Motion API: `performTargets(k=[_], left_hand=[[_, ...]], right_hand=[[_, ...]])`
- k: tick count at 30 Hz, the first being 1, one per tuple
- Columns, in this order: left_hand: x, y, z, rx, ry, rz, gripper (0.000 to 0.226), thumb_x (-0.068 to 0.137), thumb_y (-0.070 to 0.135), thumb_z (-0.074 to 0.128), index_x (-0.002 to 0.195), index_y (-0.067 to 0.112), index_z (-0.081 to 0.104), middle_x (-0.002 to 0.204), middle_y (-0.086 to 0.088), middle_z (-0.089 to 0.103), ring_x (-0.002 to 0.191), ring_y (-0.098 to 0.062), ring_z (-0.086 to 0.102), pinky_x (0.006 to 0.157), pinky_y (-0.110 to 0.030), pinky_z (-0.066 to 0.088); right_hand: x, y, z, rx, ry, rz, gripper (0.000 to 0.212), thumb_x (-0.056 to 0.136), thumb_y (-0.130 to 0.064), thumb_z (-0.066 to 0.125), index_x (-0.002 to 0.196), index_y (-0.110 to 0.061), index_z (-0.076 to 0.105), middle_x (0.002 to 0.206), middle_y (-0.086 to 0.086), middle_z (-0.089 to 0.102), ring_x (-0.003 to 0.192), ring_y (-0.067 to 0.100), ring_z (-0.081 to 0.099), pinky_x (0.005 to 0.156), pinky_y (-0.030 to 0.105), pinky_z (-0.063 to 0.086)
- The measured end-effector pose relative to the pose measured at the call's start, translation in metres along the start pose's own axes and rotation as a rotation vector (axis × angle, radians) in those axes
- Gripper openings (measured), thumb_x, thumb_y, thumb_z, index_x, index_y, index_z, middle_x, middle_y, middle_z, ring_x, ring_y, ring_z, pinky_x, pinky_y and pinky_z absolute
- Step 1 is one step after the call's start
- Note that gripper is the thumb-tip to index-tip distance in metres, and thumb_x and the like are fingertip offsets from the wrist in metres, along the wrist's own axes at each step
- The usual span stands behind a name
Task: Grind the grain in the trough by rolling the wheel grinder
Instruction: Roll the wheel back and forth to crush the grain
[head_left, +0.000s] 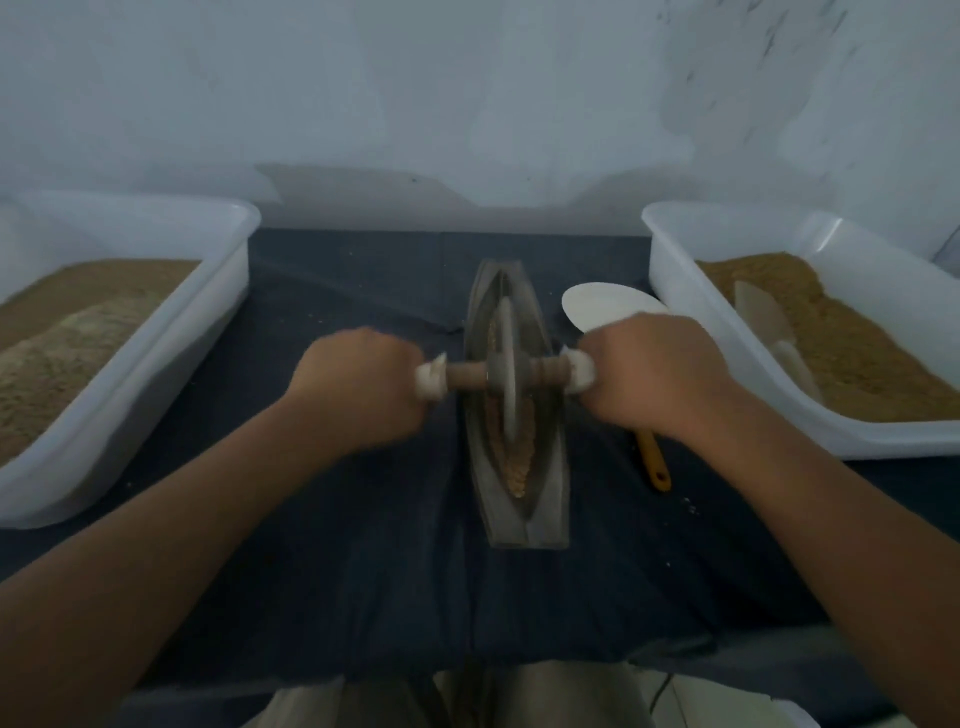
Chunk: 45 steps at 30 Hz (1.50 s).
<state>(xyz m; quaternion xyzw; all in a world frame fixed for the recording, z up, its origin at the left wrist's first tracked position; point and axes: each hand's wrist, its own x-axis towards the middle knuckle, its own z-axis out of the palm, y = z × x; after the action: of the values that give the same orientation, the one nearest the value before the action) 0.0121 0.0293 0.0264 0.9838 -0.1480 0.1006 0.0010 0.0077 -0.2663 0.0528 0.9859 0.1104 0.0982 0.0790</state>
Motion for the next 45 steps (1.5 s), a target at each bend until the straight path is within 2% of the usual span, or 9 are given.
performTargets(k=[5, 11, 17, 19, 23, 28, 34, 39, 45], left_hand=[[-0.059, -0.002, 0.006, 0.011, 0.176, 0.079, 0.039, 0.071, 0.056, 0.059, 0.055, 0.031, 0.035, 0.044, 0.015, 0.034, 0.037, -0.004, 0.028, 0.046, -0.016, 0.014], [0.045, 0.004, 0.005, 0.047, 0.081, -0.146, 0.029, 0.080, 0.050, 0.059, 0.068, 0.024, 0.059, 0.065, 0.006, 0.055, 0.058, -0.022, 0.056, 0.056, -0.029, 0.042], [0.037, 0.006, -0.013, 0.024, -0.071, -0.047, 0.025, 0.079, 0.048, 0.062, 0.070, 0.025, 0.056, 0.068, 0.008, 0.054, 0.063, -0.022, 0.057, 0.060, -0.031, 0.048], [-0.009, 0.001, -0.007, -0.010, -0.078, 0.023, 0.027, 0.077, 0.051, 0.058, 0.065, 0.027, 0.053, 0.060, 0.010, 0.053, 0.054, -0.012, 0.053, 0.050, -0.026, 0.038], [-0.047, -0.005, 0.002, -0.078, -0.065, 0.025, 0.035, 0.075, 0.060, 0.045, 0.061, 0.028, 0.049, 0.053, 0.012, 0.050, 0.047, -0.006, 0.046, 0.045, -0.024, 0.027], [0.030, 0.007, -0.002, 0.025, 0.011, -0.130, 0.032, 0.080, 0.052, 0.057, 0.065, 0.023, 0.055, 0.064, 0.007, 0.056, 0.058, -0.019, 0.057, 0.058, -0.030, 0.048], [0.049, 0.010, -0.024, 0.050, -0.078, -0.029, 0.025, 0.080, 0.046, 0.061, 0.075, 0.022, 0.059, 0.078, 0.003, 0.062, 0.078, -0.029, 0.067, 0.067, -0.035, 0.051], [-0.020, -0.005, -0.014, -0.018, -0.129, 0.118, 0.028, 0.070, 0.053, 0.054, 0.061, 0.027, 0.055, 0.054, 0.009, 0.055, 0.050, -0.008, 0.053, 0.046, -0.023, 0.033], [0.042, -0.002, 0.002, -0.026, -0.042, -0.115, 0.028, 0.079, 0.050, 0.059, 0.067, 0.025, 0.059, 0.067, 0.008, 0.059, 0.058, -0.015, 0.055, 0.055, -0.028, 0.041]], right_hand=[[-0.044, -0.002, -0.008, -0.111, 0.078, -0.110, 0.036, 0.078, -0.065, 0.045, 0.059, -0.035, 0.037, 0.048, -0.011, 0.026, 0.044, 0.002, 0.016, 0.044, 0.022, 0.012], [0.040, 0.000, 0.012, 0.048, 0.074, 0.064, 0.039, 0.090, -0.056, 0.038, 0.065, -0.029, 0.053, 0.063, -0.008, 0.054, 0.060, 0.015, 0.057, 0.054, 0.032, 0.042], [0.037, -0.003, 0.003, 0.080, -0.187, 0.120, 0.028, 0.099, -0.041, 0.055, 0.088, -0.022, 0.072, 0.093, 0.002, 0.073, 0.083, 0.023, 0.068, 0.078, 0.042, 0.057], [0.000, -0.006, 0.008, -0.041, -0.159, 0.056, 0.024, 0.101, -0.040, 0.058, 0.087, -0.023, 0.069, 0.087, -0.004, 0.068, 0.067, 0.014, 0.055, 0.064, 0.032, 0.047], [-0.040, -0.008, -0.007, -0.086, 0.205, -0.071, 0.027, 0.073, -0.056, 0.051, 0.061, -0.036, 0.037, 0.050, -0.014, 0.009, 0.046, 0.000, 0.001, 0.044, 0.019, 0.004], [0.031, -0.001, 0.019, 0.048, 0.101, 0.054, 0.036, 0.093, -0.051, 0.050, 0.066, -0.028, 0.053, 0.065, -0.010, 0.054, 0.061, 0.015, 0.055, 0.057, 0.036, 0.047], [0.038, 0.003, 0.018, 0.111, -0.021, 0.086, 0.031, 0.093, -0.049, 0.054, 0.069, -0.029, 0.058, 0.070, -0.009, 0.059, 0.064, 0.011, 0.054, 0.062, 0.034, 0.049], [-0.043, -0.001, 0.007, 0.066, 0.158, -0.117, 0.044, 0.093, -0.056, 0.048, 0.055, -0.034, 0.040, 0.046, -0.013, 0.035, 0.039, -0.001, 0.030, 0.041, 0.020, 0.018], [0.025, -0.006, 0.009, 0.022, 0.129, 0.025, 0.033, 0.097, -0.043, 0.059, 0.070, -0.026, 0.051, 0.064, -0.009, 0.047, 0.060, 0.012, 0.047, 0.059, 0.031, 0.041]])
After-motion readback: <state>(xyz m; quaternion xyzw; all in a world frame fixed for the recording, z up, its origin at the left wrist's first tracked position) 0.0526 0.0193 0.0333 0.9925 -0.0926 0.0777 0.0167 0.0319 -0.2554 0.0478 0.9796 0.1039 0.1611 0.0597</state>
